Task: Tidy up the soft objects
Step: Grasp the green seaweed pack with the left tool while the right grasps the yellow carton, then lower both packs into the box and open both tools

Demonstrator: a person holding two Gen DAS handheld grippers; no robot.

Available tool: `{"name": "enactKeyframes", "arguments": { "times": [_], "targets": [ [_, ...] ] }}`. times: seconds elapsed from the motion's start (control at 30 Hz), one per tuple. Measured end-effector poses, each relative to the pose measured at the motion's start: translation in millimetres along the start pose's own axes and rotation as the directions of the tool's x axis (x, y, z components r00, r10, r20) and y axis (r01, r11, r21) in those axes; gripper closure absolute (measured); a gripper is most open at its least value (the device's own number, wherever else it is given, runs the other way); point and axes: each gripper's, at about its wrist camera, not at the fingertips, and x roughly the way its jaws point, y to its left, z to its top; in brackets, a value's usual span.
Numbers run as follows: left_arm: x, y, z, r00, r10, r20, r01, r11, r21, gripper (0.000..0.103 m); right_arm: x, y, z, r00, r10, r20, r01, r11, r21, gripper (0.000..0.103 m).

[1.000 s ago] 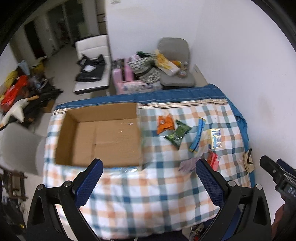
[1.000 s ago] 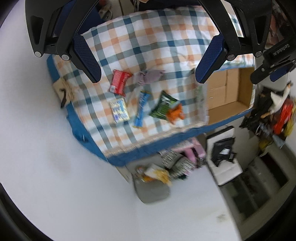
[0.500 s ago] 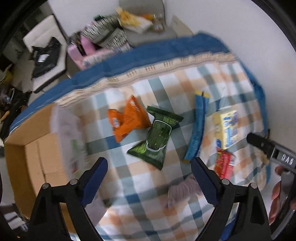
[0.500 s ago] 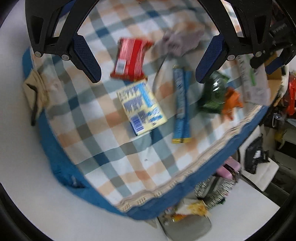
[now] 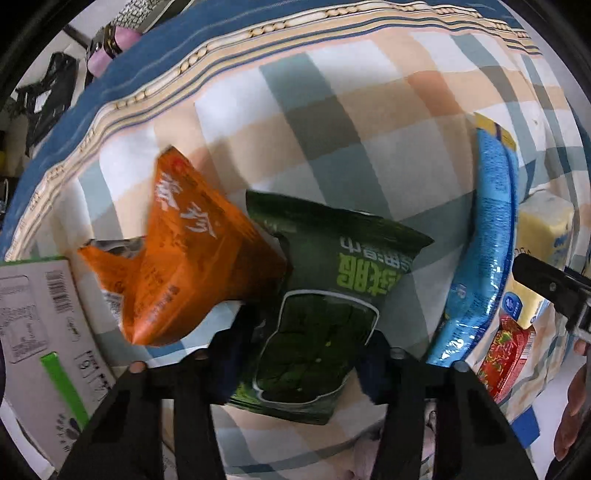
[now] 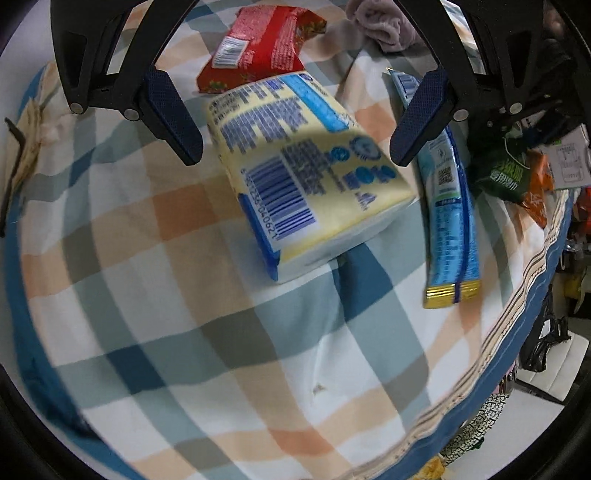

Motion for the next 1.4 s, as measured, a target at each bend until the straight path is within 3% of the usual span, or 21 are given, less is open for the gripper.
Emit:
{"name": "enactKeyframes", "arguments": {
  "times": [0.1, 0.3, 0.47, 0.77, 0.87, 1.1, 1.27, 1.4],
  "targets": [
    [-1, 0, -4, 1.0, 0.005, 0.016, -0.004, 1.0, -0.007, 0.065, 11, -4, 7, 0.999, -0.03, -0.013, 0.03, 1.0, 0.001, 0.023],
    [-19, 3, -20, 0.999, 0.009, 0.048, -0.007, 0.999, -0.05, 0.069, 13, -13, 4, 1.0, -0.002, -0.015, 0.003, 1.0, 0.024, 0.028],
    [-57, 4, -49, 0.994, -0.028, 0.105, 0.037, 0.995, -0.092, 0.07, -1, -6, -17, 1.0, 0.004, 0.007, -0.004, 1.0, -0.01, 0.035],
    [-144, 40, -108, 0.967, -0.1, 0.234, 0.138, 0.979, -0.152, 0.07, -69, 45, -70, 0.996, 0.039, 0.08, -0.026, 0.989, -0.148, 0.038],
    [-166, 56, -122, 0.955, -0.108, 0.275, 0.163, 0.969, -0.186, 0.07, -101, 80, -95, 0.989, 0.092, 0.114, -0.067, 0.976, -0.21, 0.038],
    [-202, 158, -171, 0.94, -0.07, 0.335, 0.175, 0.939, -0.295, 0.07, -152, 196, -164, 0.965, 0.236, 0.118, -0.178, 0.912, -0.371, 0.038],
    [-189, 233, -188, 0.951, -0.07, 0.302, 0.187, 0.907, -0.377, 0.07, -156, 292, -194, 0.957, 0.282, 0.069, -0.223, 0.866, -0.447, 0.037],
    [-164, 282, -184, 0.96, -0.113, 0.256, 0.214, 0.888, -0.408, 0.07, -139, 357, -199, 0.965, 0.257, 0.047, -0.207, 0.859, -0.468, 0.037]
  ]
}}
